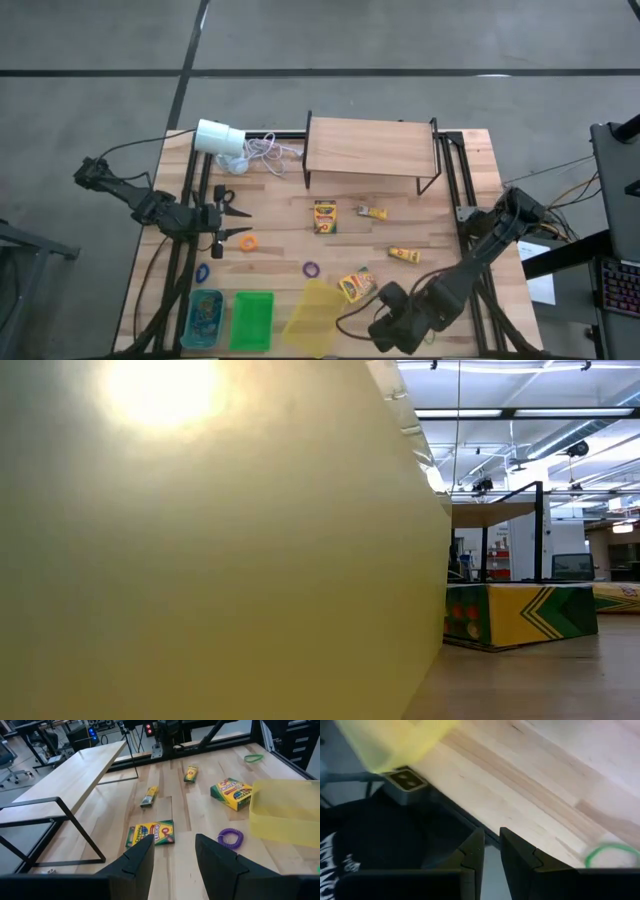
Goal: Pick & Place Office Desk Supplies
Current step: Put the green rubberband into the blue bin
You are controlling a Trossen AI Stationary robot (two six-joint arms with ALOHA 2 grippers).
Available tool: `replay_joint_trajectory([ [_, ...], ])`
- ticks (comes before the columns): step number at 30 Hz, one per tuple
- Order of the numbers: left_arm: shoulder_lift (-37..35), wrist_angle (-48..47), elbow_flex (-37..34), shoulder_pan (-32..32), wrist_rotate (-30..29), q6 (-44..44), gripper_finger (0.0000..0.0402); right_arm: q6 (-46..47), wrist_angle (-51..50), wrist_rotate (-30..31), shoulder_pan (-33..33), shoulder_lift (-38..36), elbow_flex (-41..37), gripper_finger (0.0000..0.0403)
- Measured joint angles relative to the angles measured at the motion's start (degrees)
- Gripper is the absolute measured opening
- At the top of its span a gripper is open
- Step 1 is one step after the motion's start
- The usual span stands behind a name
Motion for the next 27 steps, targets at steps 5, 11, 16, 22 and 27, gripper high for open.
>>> replay_joint_trajectory([
  [5, 0.0, -0.15, 0.0, 0.0, 0.0, -0.02, 0.0148, 4.37, -3.44, -1.29, 1.05, 2.09, -0.08, 0.0059],
  [11, 0.0, -0.46, 0.0, 0.0, 0.0, -0.02, 0.0148, 12.67, -10.89, -9.78, 2.2, 3.6, -0.15, 0.0059],
  [16, 0.0, -0.46, 0.0, -0.01, -0.01, -0.02, 0.0148, 15.7, -11.11, -13.98, 3.32, 4.93, -0.01, 0.0059],
  [22, 0.0, -0.72, 0.02, -0.02, 0.0, -0.02, 0.0148, 17.32, -10.9, -13.91, 5.17, 5.61, 0.37, 0.0059],
  [27, 0.0, -0.92, 0.02, -0.02, 0.0, -0.02, 0.0148, 19.79, -10.96, -13.44, 6.36, 5.65, 0.14, 0.0059],
])
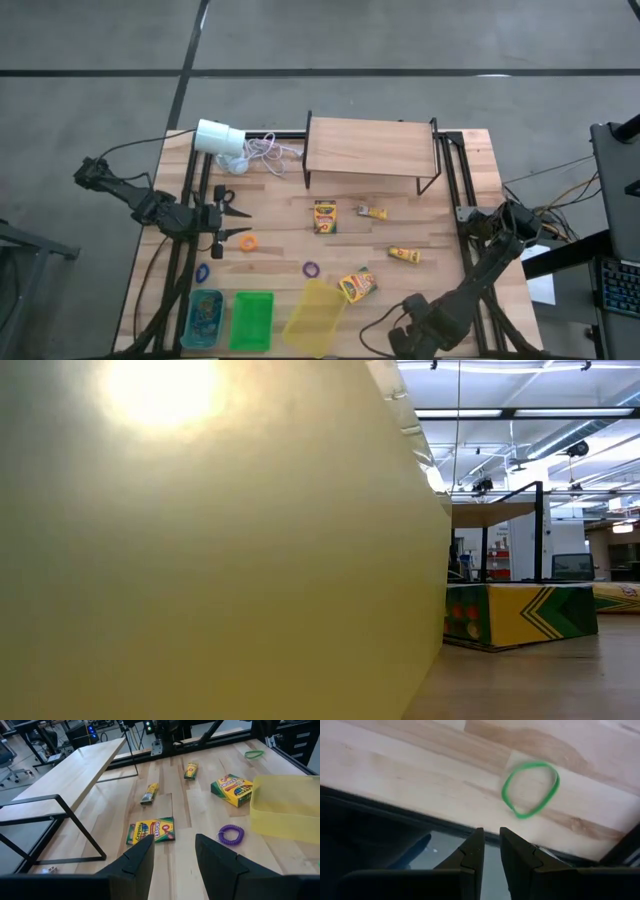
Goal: Pick & Place Office Desk Supplies
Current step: Put the green rubberband into the blue bin
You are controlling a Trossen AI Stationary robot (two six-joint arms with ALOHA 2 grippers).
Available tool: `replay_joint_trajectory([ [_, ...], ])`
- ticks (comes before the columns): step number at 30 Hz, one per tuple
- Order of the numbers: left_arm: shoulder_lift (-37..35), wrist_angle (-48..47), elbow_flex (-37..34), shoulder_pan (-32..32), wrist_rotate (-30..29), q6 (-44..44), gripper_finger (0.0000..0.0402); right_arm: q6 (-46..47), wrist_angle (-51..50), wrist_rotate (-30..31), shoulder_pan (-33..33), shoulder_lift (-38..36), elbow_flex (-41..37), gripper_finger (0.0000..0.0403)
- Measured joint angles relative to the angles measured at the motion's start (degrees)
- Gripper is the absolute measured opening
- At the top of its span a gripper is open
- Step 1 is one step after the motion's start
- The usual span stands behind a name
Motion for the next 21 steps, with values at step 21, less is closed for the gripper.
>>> replay_joint_trajectory([
  [21, -0.02, -2.58, -0.42, 0.0, 0.0, -0.15, 0.0148, 0.11, 1.51, 2.56, 1.38, 0.0, -3.57, 0.0059],
])
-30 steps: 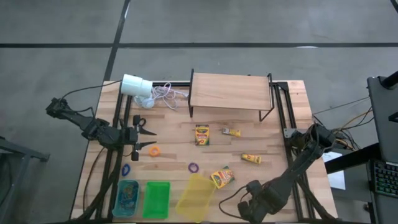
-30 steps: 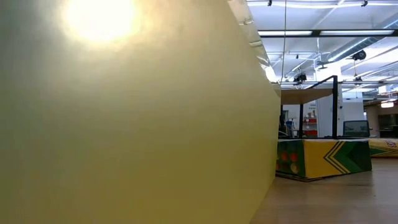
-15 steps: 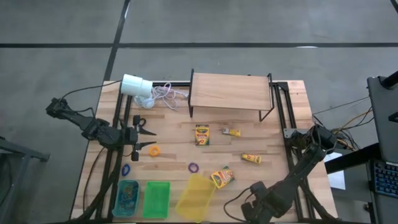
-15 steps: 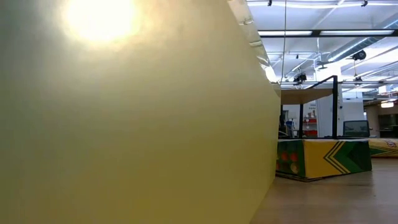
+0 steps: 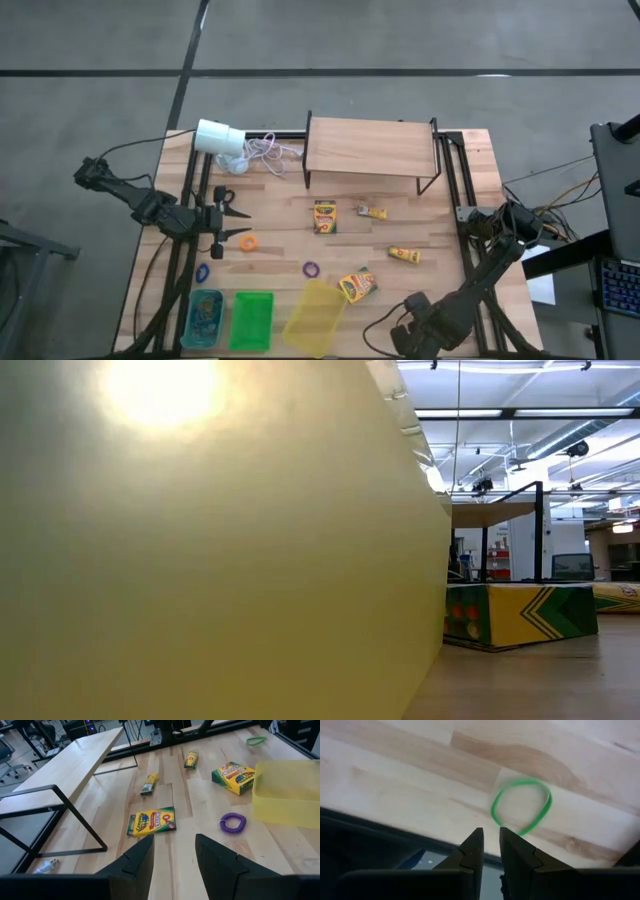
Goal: Pick & Place Office Desk Supplies
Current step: Put the green rubberband into the blue bin
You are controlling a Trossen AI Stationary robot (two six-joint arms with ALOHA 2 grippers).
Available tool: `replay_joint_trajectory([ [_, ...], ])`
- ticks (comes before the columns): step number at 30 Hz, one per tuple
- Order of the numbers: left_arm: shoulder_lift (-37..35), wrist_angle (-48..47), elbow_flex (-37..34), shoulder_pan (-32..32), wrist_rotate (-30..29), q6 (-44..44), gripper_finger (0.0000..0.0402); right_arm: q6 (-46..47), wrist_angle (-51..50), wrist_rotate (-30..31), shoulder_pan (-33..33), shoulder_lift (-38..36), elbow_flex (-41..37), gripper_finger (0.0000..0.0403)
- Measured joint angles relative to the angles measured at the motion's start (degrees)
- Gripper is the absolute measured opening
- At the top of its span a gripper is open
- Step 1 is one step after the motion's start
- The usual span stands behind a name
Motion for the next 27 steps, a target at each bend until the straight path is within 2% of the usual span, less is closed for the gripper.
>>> replay_joint_trajectory([
  [5, 0.0, 0.0, 0.0, 0.0, -0.02, 0.02, 0.0148, -0.01, 2.72, 5.05, 0.17, 0.02, -2.49, 0.0059],
  [9, 0.0, 0.0, 0.0, 0.0, 0.0, 0.02, 0.0148, -0.41, 6.87, 4.29, 0.32, 0.02, -4.22, 0.0059],
  [27, 0.02, 0.0, -0.04, 0.0, 0.0, 0.17, 0.0148, 0.0, 10.11, 1.59, 1.55, 0.09, -8.18, 0.0059],
])
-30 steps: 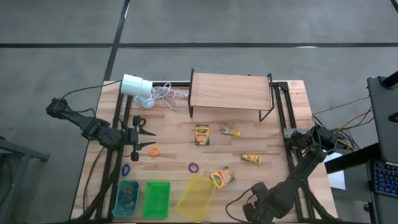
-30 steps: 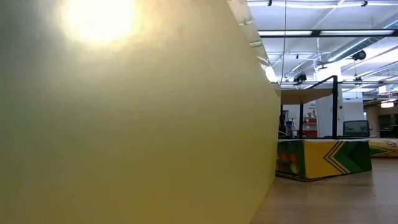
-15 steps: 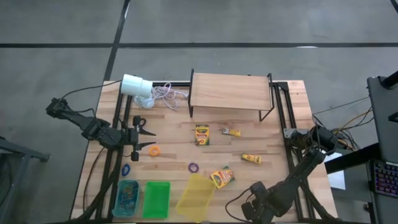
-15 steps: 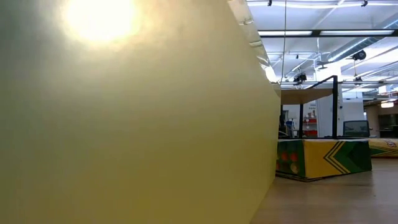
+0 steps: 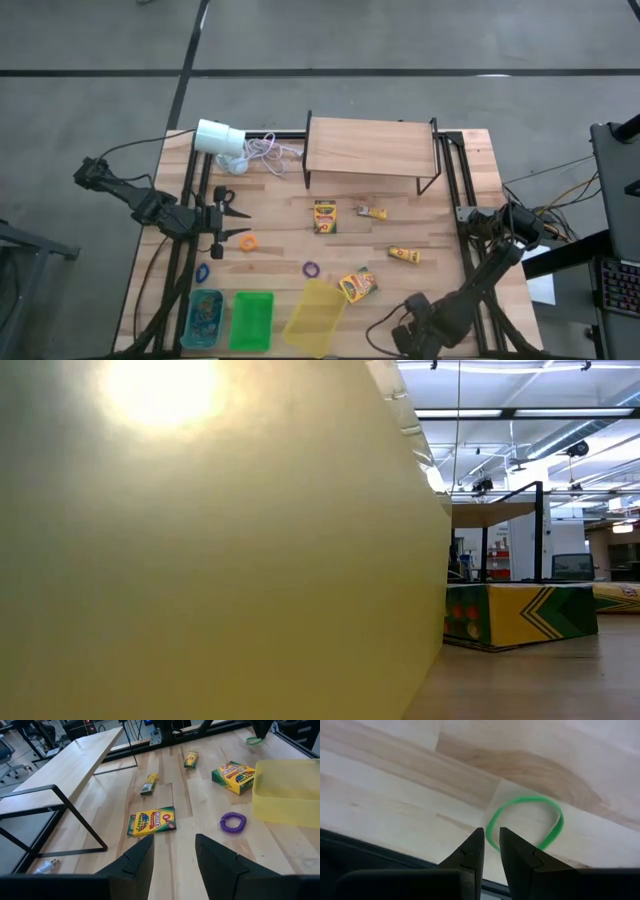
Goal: Pick & Place Office Desk Supplies
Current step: Put the green rubberband into the blue bin
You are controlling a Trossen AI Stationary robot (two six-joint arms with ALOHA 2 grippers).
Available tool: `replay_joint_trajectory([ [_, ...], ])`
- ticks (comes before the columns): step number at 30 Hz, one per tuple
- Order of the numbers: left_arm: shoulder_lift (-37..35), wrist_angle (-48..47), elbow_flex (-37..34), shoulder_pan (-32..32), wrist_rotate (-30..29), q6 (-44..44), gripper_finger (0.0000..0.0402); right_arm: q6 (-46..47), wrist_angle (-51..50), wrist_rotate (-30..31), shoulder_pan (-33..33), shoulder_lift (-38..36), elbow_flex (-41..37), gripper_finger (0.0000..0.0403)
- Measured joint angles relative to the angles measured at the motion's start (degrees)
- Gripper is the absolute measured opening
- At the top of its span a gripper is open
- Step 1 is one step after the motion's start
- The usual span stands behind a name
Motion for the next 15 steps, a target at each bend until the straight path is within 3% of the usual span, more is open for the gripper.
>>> replay_joint_trajectory([
  [7, 0.0, 0.0, 0.0, 0.0, 0.0, 0.0, 0.0148, 1.09, 1.29, -0.56, 0.32, 0.0, -1.58, 0.0059],
  [15, 0.0, 0.02, 0.0, 0.02, -0.02, -0.02, 0.0148, 1.18, 12.68, -0.32, 0.55, -0.49, -7.64, 0.0059],
])
